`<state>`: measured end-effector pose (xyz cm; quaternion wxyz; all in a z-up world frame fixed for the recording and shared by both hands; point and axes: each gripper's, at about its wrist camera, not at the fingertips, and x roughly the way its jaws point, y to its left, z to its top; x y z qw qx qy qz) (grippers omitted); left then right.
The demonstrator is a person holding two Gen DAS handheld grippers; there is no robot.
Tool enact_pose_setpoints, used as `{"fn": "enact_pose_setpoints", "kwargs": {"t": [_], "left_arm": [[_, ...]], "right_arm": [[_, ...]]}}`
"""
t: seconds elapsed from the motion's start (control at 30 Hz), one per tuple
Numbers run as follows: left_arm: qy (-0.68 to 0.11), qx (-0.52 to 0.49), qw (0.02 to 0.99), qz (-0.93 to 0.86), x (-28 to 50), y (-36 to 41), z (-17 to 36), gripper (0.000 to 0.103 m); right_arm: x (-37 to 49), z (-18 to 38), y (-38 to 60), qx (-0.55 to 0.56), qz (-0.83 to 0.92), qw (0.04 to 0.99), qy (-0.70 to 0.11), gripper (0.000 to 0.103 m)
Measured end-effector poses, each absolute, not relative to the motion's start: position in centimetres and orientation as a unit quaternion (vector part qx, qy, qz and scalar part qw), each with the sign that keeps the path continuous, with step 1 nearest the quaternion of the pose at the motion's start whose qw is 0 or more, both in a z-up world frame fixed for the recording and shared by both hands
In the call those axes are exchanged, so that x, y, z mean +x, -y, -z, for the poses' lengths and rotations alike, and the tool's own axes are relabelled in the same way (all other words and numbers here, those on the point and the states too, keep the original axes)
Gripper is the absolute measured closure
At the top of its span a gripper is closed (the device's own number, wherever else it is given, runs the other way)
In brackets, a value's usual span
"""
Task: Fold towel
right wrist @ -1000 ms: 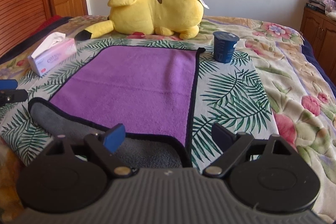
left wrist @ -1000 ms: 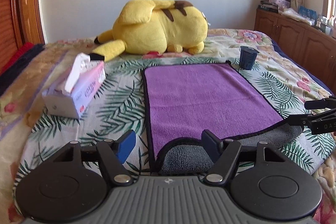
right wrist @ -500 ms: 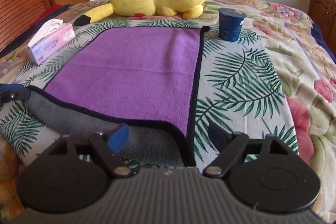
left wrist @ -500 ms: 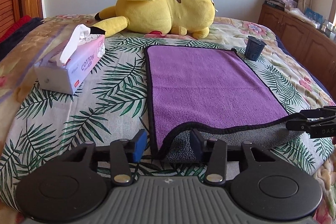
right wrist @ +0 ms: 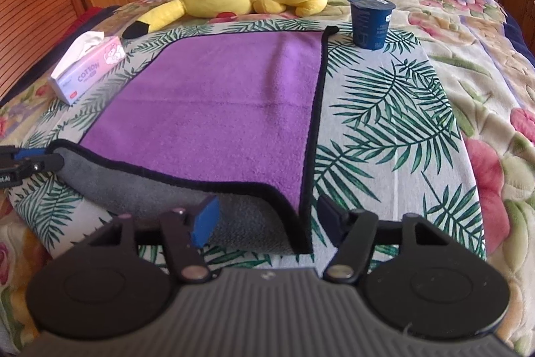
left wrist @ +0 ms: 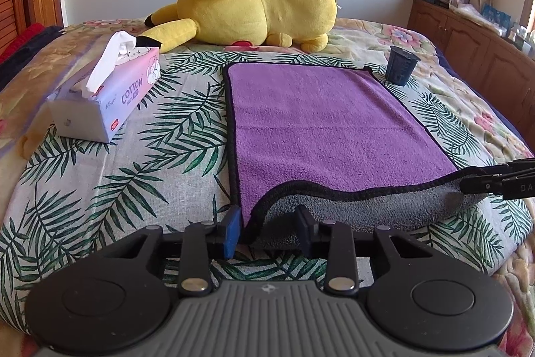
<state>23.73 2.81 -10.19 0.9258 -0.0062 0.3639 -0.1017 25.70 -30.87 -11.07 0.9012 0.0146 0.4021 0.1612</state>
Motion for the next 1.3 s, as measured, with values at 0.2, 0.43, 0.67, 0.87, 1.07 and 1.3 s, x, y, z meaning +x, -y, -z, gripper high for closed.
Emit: {"fn": "enact_pose_setpoints", "kwargs": {"t": [0.2,0.43,0.67,0.87,1.07,1.3], "left_arm": [[-0.362,-0.007,0.927,0.103,23.7,-2.8,10.2,0.099],[-0.361,-0.003,0.927,0.102,23.6,-2.7,10.2,0.103],[-0.359,-0.006,0.928,0.101,23.6,-2.8,10.3,0.103],[-0.358,-0.007,0.928,0.102,23.5,-2.8,10.2,0.103],[-0.353,-0.008,0.93,0.102,23.3,-2.7,9.8,0.103],[-0.342,-0.011,0.934,0.101,23.2,-2.8,9.2,0.103]], "right_arm": [[25.8,11.0,31.1,0.017,-0.165,0.897,-0.41,0.056],[25.6,10.9,31.0,0.011,-0.164,0.897,-0.411,0.076],[25.5,10.9,31.1,0.003,-0.167,0.897,-0.409,0.093],[25.5,10.7,31.2,0.004,-0.168,0.899,-0.406,0.094],[25.4,10.5,31.3,0.006,-0.168,0.903,-0.394,0.098],[25.3,9.9,31.4,0.008,-0.171,0.91,-0.376,0.098]]}}
